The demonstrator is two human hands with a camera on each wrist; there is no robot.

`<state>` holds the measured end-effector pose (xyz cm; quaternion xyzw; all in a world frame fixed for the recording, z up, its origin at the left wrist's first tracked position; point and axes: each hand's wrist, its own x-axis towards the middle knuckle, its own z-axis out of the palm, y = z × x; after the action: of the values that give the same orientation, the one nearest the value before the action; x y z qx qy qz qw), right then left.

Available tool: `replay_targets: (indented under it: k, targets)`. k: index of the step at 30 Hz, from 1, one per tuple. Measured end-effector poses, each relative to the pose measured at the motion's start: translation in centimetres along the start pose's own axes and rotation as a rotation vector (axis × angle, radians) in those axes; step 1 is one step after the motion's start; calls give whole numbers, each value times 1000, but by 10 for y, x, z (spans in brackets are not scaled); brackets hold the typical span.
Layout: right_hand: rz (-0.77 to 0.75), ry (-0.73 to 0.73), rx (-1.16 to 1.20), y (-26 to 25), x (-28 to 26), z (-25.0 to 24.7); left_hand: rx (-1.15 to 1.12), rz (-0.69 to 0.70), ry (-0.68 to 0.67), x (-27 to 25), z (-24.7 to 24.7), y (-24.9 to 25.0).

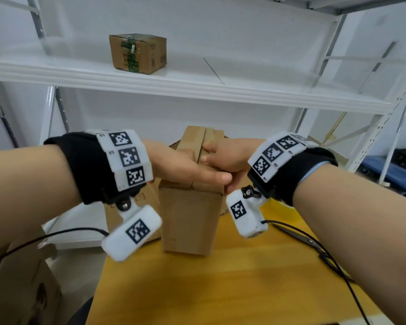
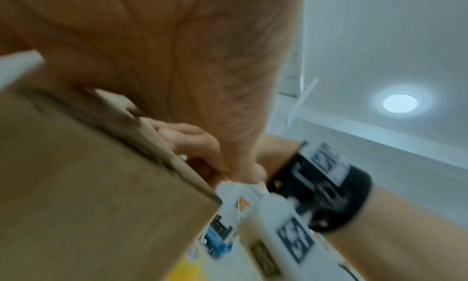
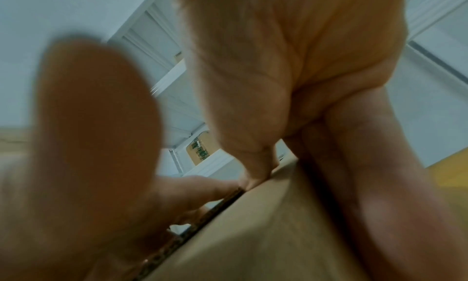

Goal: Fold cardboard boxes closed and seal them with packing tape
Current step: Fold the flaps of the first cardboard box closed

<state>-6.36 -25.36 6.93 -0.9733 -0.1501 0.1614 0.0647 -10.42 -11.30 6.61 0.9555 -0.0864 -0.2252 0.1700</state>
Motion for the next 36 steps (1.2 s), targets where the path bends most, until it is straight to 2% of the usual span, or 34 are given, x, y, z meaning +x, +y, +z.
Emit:
replay_targets:
  k: [2,6,8,10,13,16,18,20,23,27,30,32,36]
  targets:
    - [-10,15,12,-3,10,2,57,-37,117,1,11,3]
    - [10,-2,293,-3,21,10,48,-186,293,19,23,-12]
    - [48,4,450,0,19,11,27,-180,299,22,18,-16]
    - [35,98,358,5,17,6,54,-150,270,20,10,-18]
    - [3,323,24,16,17,-2,31,-61,219,21,-7,-31]
    - [-38,429,-98,20,28,2,-33,57,172,22,-21,-43]
    - [-93,405,-148,14,34,8,-32,100,130,24,-24,-47]
    - [-177,320,-149,6,36,13,35,123,94,28,-21,-48]
    - [-248,161,-74,8,36,18,205,63,71,32,-12,-44]
    - [-43,187,-128,51,47,19,365,65,120,32,3,-41]
    - [128,199,-76,74,52,17,337,7,127,29,13,-39]
    - [193,231,3,77,50,15,286,-20,156,27,16,-39]
    - [272,238,27,72,44,7,307,36,222,22,10,-40]
